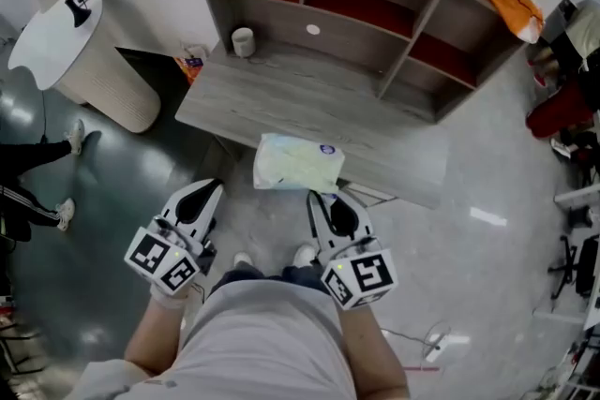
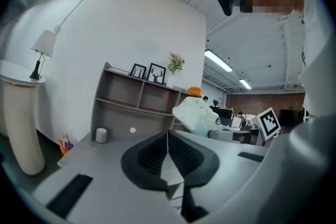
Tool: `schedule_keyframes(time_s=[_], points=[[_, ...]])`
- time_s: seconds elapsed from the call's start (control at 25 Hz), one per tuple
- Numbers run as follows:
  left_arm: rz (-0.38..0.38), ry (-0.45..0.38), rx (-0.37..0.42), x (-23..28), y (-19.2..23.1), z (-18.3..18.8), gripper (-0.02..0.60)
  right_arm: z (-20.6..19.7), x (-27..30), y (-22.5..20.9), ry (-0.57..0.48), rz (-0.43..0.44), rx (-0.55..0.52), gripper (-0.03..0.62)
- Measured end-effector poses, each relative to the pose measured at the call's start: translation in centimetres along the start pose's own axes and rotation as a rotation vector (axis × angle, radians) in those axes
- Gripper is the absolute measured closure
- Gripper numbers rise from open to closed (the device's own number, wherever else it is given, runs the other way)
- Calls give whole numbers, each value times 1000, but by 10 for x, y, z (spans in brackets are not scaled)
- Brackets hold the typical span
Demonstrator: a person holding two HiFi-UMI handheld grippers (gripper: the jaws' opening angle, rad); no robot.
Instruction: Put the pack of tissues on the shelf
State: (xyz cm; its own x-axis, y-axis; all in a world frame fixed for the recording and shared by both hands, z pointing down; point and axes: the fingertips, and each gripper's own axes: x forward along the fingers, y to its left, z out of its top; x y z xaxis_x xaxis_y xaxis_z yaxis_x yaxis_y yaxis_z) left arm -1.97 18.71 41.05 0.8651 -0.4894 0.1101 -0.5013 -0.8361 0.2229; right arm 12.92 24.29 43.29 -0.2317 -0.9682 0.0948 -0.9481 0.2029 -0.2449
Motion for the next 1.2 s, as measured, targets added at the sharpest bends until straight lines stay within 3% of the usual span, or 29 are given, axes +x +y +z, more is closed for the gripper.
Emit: schedule_keyframes(time_s=[0.32, 0.52, 0.8, 1.2], points=[[65, 18, -7, 22, -9, -7, 563, 12, 7, -36, 0, 42, 24, 520], [80, 21, -16, 40, 8, -5, 563, 17, 29, -52, 17, 52, 28, 520], [77, 2, -49, 71, 66, 11, 563, 20, 91, -62, 70, 50, 13, 520], [49, 9, -76, 116, 193, 56, 563, 54, 237, -69, 82, 17, 42, 520]])
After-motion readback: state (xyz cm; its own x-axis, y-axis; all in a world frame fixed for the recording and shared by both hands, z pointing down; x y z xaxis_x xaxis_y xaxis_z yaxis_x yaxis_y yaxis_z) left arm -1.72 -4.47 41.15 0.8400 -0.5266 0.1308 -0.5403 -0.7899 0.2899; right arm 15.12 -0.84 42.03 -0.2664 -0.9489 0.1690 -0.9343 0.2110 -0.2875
